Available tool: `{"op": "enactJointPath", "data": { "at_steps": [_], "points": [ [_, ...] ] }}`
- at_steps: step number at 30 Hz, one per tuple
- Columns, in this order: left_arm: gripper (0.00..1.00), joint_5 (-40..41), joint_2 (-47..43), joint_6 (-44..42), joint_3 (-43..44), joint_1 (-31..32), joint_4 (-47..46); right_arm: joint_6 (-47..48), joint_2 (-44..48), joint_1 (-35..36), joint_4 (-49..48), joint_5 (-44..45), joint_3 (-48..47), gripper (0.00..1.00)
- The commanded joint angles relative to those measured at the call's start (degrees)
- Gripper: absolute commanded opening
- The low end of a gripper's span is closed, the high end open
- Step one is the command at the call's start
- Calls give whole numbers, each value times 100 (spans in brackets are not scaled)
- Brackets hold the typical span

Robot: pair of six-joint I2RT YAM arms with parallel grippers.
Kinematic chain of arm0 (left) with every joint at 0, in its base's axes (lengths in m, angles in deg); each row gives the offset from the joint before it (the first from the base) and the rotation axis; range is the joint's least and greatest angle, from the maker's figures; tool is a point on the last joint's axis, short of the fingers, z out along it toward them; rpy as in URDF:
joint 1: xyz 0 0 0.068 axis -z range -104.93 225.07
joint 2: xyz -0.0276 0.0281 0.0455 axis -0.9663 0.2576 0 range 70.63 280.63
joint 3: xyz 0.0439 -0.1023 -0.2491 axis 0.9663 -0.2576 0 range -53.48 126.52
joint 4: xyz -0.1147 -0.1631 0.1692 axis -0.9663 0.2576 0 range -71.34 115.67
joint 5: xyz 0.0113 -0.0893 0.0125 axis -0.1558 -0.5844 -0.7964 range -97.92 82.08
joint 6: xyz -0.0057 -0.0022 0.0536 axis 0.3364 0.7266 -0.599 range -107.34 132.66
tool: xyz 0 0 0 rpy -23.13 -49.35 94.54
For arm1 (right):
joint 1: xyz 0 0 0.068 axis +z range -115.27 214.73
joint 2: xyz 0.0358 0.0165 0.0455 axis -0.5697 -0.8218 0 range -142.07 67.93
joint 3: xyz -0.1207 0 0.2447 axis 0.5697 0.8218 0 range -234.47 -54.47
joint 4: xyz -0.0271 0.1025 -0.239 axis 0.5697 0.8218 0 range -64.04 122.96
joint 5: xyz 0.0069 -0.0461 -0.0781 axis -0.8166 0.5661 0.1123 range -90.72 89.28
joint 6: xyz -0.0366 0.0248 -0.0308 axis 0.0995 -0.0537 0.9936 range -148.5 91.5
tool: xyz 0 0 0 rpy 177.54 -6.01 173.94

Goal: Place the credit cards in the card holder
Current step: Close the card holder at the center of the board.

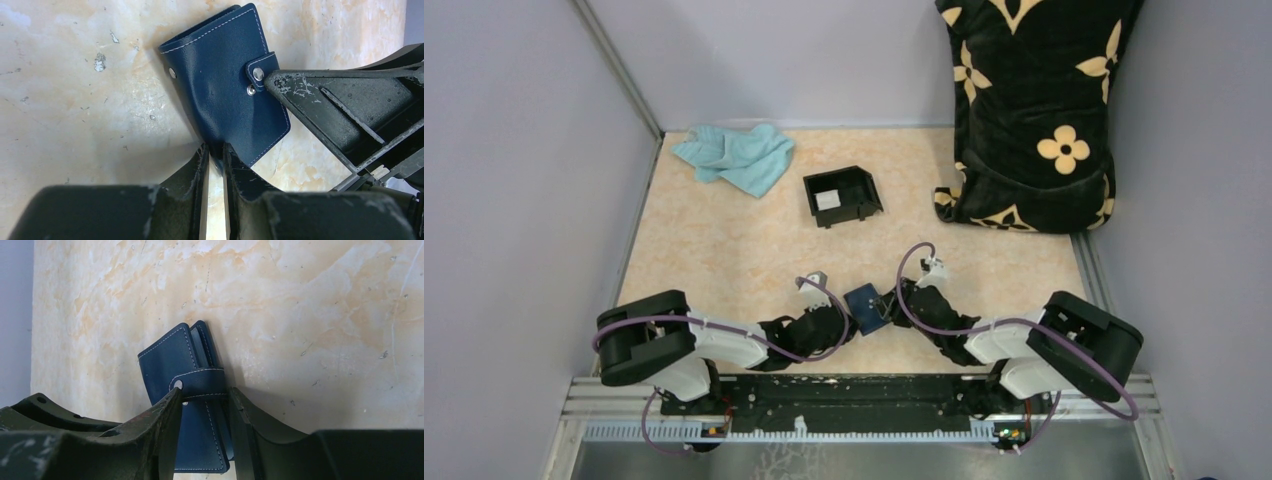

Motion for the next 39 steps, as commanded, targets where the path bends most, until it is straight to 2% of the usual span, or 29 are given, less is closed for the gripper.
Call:
{"op": "enactJointPath", "data": {
  "at_steps": [1, 5, 10, 17, 28, 39],
  "points": [
    [20, 102, -64, -78, -52, 2, 336, 152, -207, 60, 791, -796, 48, 40],
    [20, 133, -115, -89, -80, -3, 398, 200, 83, 60, 967, -776, 113, 40],
    [20, 145, -134, -69, -119, -6, 444, 479, 556, 19, 1666, -656, -205, 45],
    [20, 199, -231, -125, -94, -7, 559, 621, 1041, -342, 2158, -661, -395, 47],
    [20, 183, -154, -104, -91, -14, 547, 519, 1021, -1010, 1586, -1147, -167, 45],
    [20, 213, -147, -131, -48, -17, 556, 532, 440, -1032, 1102, -1618, -203, 41]
  ]
}}
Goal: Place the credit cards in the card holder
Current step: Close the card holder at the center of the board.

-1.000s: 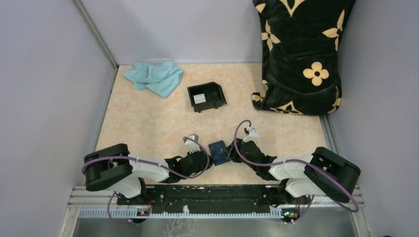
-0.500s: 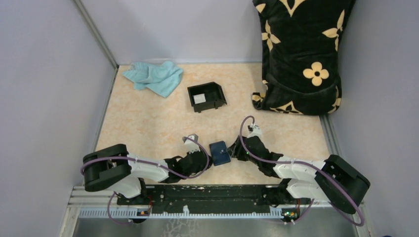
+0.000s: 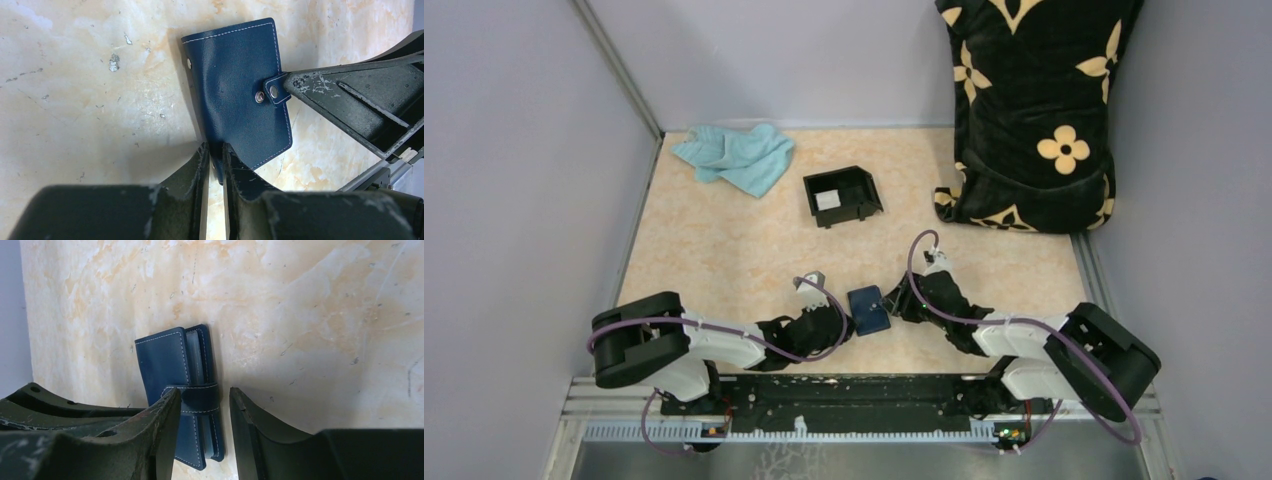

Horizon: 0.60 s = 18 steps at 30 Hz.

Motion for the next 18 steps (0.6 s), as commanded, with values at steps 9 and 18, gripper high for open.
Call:
{"op": "enactJointPath", "data": {
  "at_steps": [9, 18],
  "points": [
    [20, 76, 155, -121, 54, -24, 221, 110, -505, 64, -304, -325, 84, 38],
    [20, 90, 135, -150, 65, -26, 245, 151, -630, 209, -189, -200, 40, 37]
  ]
}}
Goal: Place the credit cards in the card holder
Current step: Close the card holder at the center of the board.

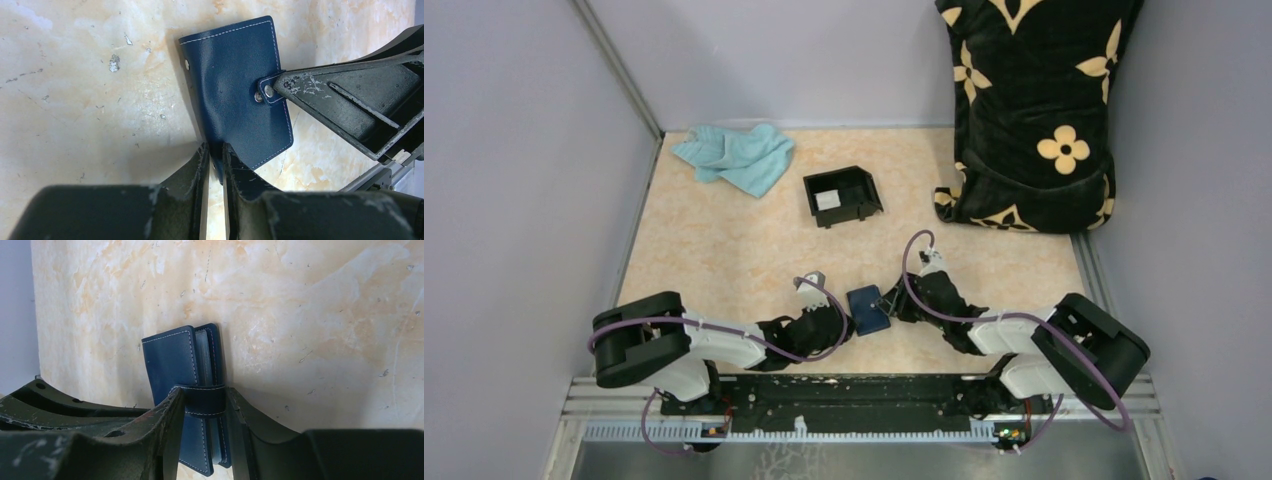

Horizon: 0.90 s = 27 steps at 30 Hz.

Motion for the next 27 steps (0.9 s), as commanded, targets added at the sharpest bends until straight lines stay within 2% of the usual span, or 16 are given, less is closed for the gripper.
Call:
{"op": "enactJointPath", "data": {
  "at_steps": [1, 27],
  "points": [
    [20, 70, 111, -142, 59, -32, 244, 165, -214, 161, 433, 41, -10, 36],
    [20, 156, -1, -223, 55, -145, 328, 213, -605, 532, 418, -103, 40, 35]
  ]
}}
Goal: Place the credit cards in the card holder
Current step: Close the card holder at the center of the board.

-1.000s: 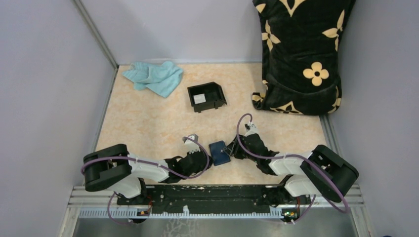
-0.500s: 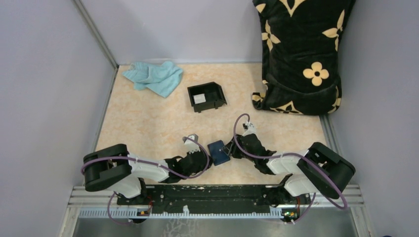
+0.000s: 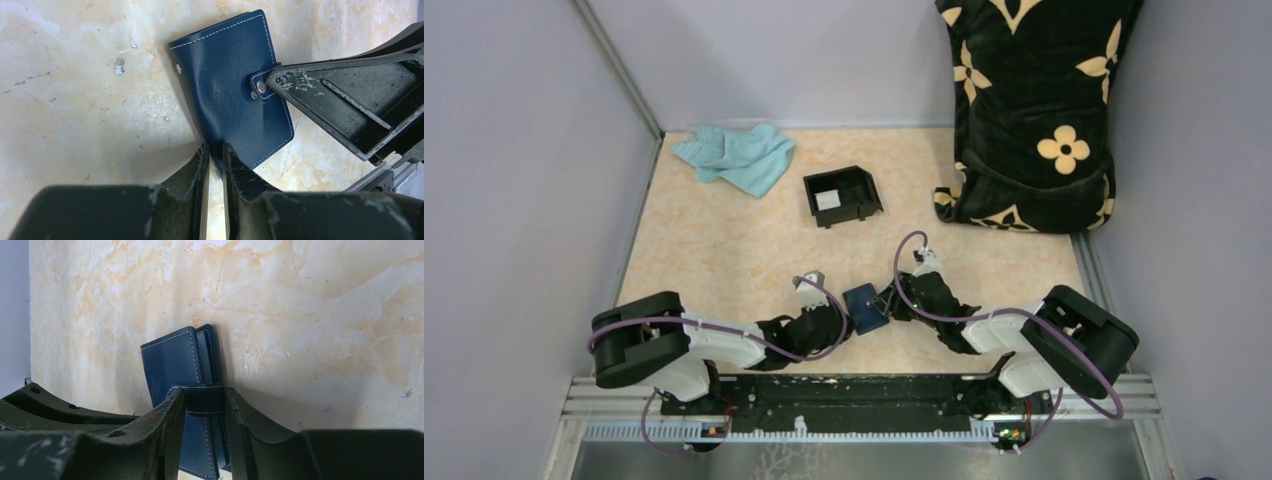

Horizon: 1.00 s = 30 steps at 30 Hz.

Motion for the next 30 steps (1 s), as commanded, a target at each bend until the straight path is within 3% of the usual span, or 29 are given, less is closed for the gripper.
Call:
{"op": "enactJointPath", "data": {
  "at_steps": [1, 30],
  "points": [
    [20, 139, 13, -198, 57, -102, 316, 100, -231, 258, 770, -464, 169, 35],
    [20, 96, -23, -295, 193, -178, 454, 312, -422, 473, 1165, -343, -72, 34]
  ]
}}
